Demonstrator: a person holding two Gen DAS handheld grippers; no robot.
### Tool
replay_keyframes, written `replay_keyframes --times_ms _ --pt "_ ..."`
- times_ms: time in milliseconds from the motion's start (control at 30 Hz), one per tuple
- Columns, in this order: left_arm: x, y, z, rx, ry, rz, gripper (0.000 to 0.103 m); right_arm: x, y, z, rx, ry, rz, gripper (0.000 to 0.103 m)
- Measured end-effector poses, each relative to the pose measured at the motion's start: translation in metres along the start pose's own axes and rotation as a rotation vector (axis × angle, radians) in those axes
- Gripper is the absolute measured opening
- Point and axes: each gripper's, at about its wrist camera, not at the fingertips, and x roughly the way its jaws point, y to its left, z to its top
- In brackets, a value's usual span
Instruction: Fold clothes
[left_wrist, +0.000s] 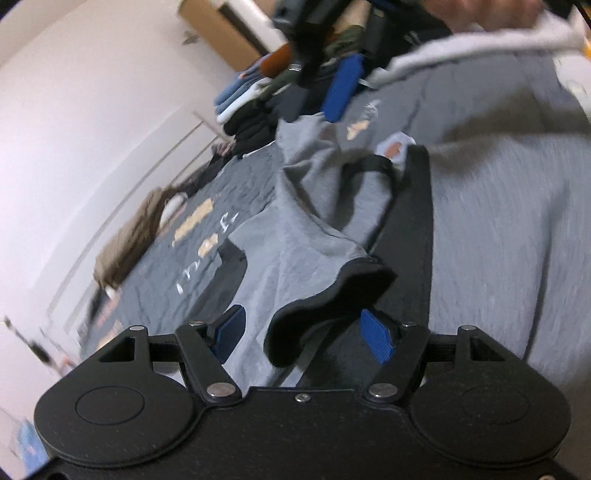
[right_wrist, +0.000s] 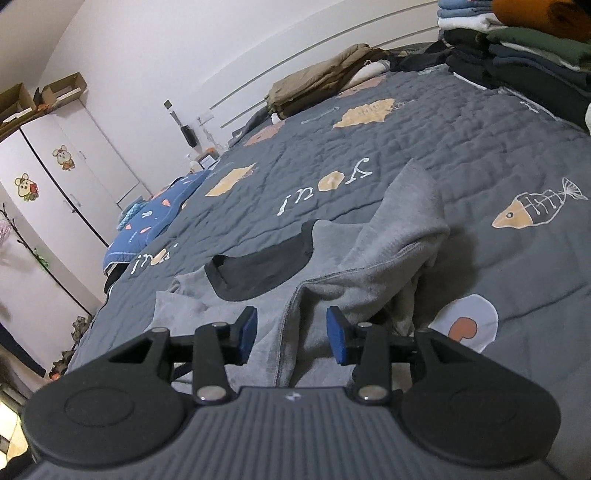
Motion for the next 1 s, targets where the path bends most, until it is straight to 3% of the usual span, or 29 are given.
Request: replay_keyframes --times_ms 67,133,200,267,500,633,733,800,867,967,1000 --pt "0.004 -0.003 0.002 0.022 -0.009 0.000 0.058 -0.001 -0.002 0.000 0.005 -0.003 -0.008 0.041" --pt "0.008 0.004 0.004 -0.051 -0.004 -0.040 0.020 -0.001 -0.004 0.000 0.015 -0.006 -0.017 0.042" --pt "0.013 0.011 0.007 -0.124 0.002 -0.079 0.012 -0.001 -0.006 0.000 0.025 -0.008 -0.023 0.042" --pt "0.013 0.034 0.006 -0.278 -0.004 -0.108 0.004 -0.001 -0.008 0.000 0.030 -0.009 -0.028 0.043" --pt "-0.018 0.156 -0.023 -0.913 -0.138 -0.099 0.002 0.003 -0.007 -0.002 0.035 -0.012 -0.025 0.044" --pt "-0.042 0.217 -0.071 -1.235 -0.238 0.009 0.002 0.007 -0.005 -0.003 0.030 -0.010 -0.022 0.044" --pt "-0.046 0.241 -0.101 -1.304 -0.119 0.113 0.002 0.010 -0.003 -0.005 0.023 -0.003 -0.020 0.044" --pt "-0.035 0.246 -0.117 -1.291 0.080 0.186 0.003 0.014 0.000 -0.007 0.012 0.009 -0.022 0.044" --pt "-0.024 0.244 -0.131 -1.273 0.248 0.206 0.004 0.018 0.003 -0.008 0.000 0.022 -0.023 0.044" --pt "-0.027 0.241 -0.132 -1.200 0.307 0.239 0.019 0.024 0.006 -0.011 -0.017 0.039 -0.034 0.044" --pt "-0.030 0.241 -0.128 -1.179 0.293 0.247 0.037 0.025 0.007 -0.012 -0.023 0.038 -0.039 0.044"
